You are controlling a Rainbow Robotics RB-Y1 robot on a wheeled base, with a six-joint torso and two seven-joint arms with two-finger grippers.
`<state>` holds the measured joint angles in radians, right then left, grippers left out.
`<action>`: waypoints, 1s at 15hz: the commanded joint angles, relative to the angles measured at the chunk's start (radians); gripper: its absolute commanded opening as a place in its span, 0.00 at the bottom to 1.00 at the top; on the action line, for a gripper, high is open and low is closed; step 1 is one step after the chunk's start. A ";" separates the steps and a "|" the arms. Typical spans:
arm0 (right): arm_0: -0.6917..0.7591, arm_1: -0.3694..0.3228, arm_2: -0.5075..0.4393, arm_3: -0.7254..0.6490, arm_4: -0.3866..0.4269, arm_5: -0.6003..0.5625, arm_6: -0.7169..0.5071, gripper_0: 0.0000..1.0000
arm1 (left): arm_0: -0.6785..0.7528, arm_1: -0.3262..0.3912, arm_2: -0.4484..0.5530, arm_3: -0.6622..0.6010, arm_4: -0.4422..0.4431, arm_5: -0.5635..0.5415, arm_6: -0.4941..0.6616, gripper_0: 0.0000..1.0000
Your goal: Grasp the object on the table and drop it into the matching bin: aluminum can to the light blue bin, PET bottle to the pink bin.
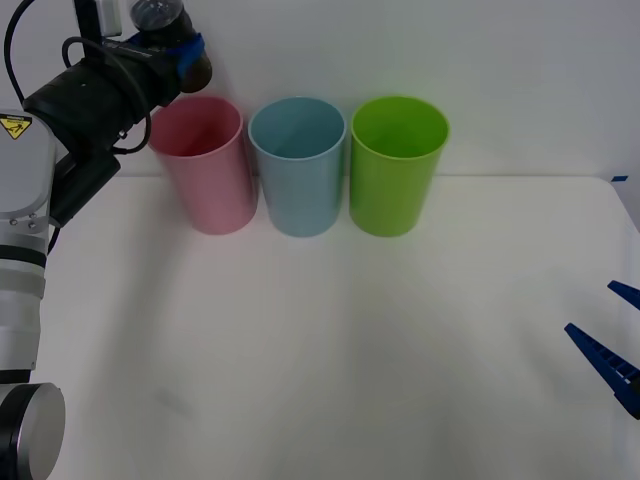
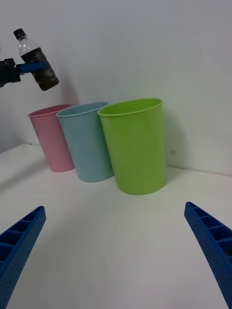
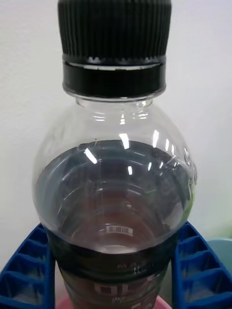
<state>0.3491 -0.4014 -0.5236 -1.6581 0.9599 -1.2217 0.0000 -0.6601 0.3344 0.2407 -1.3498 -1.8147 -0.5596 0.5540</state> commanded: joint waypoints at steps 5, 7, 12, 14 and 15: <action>0.000 0.000 0.000 0.000 0.000 0.000 0.000 1.00 | 0.005 0.000 0.000 0.000 0.037 -0.011 0.009 1.00; 0.000 0.000 0.000 0.000 0.000 0.000 0.000 1.00 | 0.017 0.011 0.009 0.000 0.071 -0.042 0.006 1.00; 0.000 0.000 0.000 0.000 0.000 0.000 0.000 1.00 | 0.108 0.078 0.008 -0.041 0.239 -0.097 -0.026 1.00; 0.000 0.000 0.000 0.000 0.000 0.000 0.000 1.00 | 0.177 0.098 0.008 -0.100 0.302 -0.097 -0.031 1.00; 0.000 0.000 0.000 0.000 0.000 0.000 0.000 1.00 | 0.223 0.110 0.008 -0.137 0.339 -0.095 -0.036 1.00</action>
<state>0.3490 -0.4014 -0.5236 -1.6581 0.9599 -1.2217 0.0000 -0.4693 0.4361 0.2486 -1.4595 -1.5029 -0.6563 0.5219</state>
